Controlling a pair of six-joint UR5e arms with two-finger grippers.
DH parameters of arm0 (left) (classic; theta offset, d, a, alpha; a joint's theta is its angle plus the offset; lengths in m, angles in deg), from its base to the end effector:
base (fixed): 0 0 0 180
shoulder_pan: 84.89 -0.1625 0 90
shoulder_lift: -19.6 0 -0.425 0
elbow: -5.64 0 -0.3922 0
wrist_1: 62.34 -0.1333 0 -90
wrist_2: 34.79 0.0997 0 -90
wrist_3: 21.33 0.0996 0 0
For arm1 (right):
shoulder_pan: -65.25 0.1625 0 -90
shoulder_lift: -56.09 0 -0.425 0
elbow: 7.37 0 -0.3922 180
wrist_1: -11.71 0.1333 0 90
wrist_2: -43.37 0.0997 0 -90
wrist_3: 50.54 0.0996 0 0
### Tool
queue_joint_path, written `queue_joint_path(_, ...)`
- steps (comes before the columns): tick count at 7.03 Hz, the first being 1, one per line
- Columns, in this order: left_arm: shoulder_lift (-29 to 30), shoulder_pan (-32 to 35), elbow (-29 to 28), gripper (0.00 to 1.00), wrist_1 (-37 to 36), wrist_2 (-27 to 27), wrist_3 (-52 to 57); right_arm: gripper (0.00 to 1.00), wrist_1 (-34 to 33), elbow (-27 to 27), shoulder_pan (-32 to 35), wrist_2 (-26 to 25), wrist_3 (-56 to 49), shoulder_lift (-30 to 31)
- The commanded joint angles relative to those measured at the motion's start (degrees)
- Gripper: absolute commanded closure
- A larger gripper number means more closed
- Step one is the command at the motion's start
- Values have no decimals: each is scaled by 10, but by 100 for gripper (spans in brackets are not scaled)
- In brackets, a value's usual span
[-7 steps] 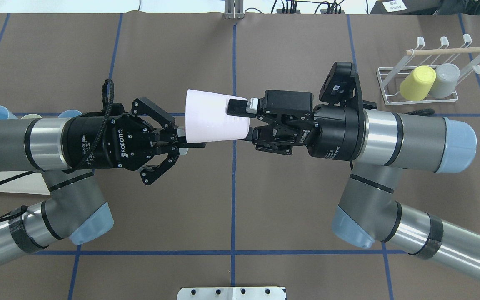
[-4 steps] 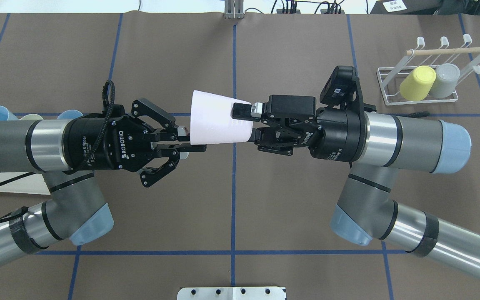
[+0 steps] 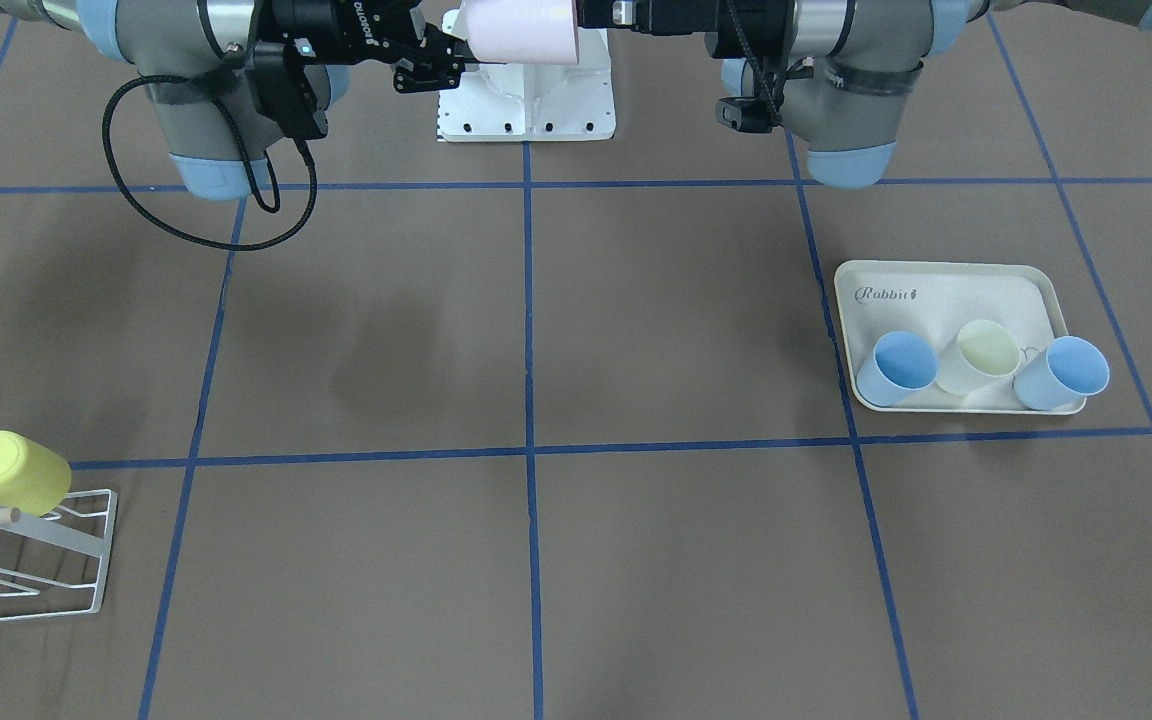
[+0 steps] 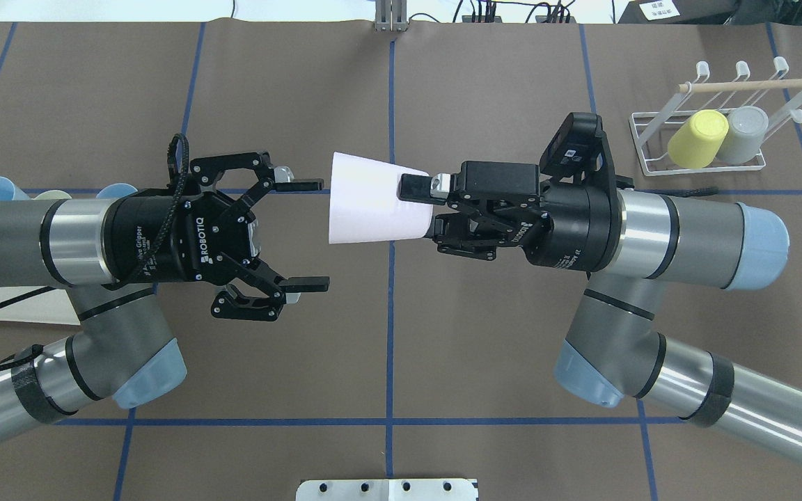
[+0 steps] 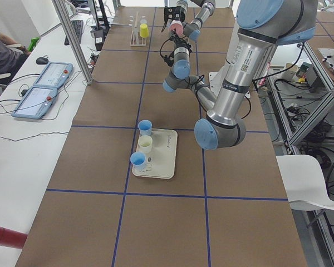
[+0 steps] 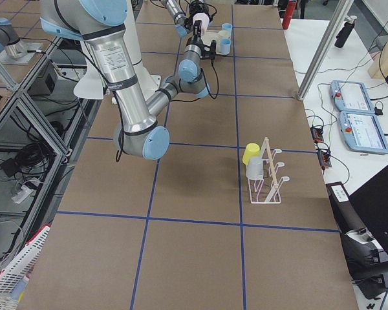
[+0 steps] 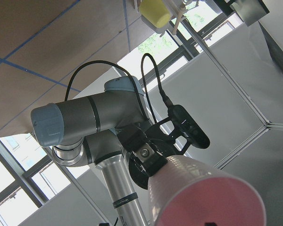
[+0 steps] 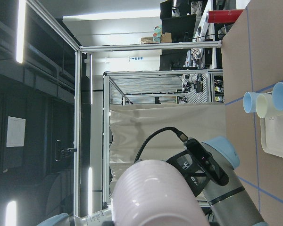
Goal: Transfer IKEA cup to right arm and place on rack
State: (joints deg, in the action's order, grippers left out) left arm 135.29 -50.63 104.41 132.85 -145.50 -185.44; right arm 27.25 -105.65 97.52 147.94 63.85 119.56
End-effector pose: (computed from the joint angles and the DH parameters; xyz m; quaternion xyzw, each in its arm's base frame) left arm 0.3514 -0.3580 0.1880 -0.3730 0.8470 -0.1764 0.3353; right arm -0.3621 -0.3567 0.1810 0.0212 -0.9339 0.0546 0.3527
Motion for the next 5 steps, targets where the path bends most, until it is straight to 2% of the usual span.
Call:
queue_joint_path(1,-31,32,-5,0,-3,-2,42,78,17,-5,3,7,-3,33)
queue_joint_path(2,-43,45,-6,0,-21,-3,87,79,1,-2,42,42,-7,49)
queue_joint_path(3,-45,61,-6,0,-71,-29,135,81,-41,-2,110,124,-26,60)
queue_joint_path(4,-44,82,-3,0,-135,-92,204,81,-95,-3,176,207,-56,70)
queue_joint_path(5,-45,110,-5,0,-175,-140,249,81,-146,-4,233,259,-101,89)
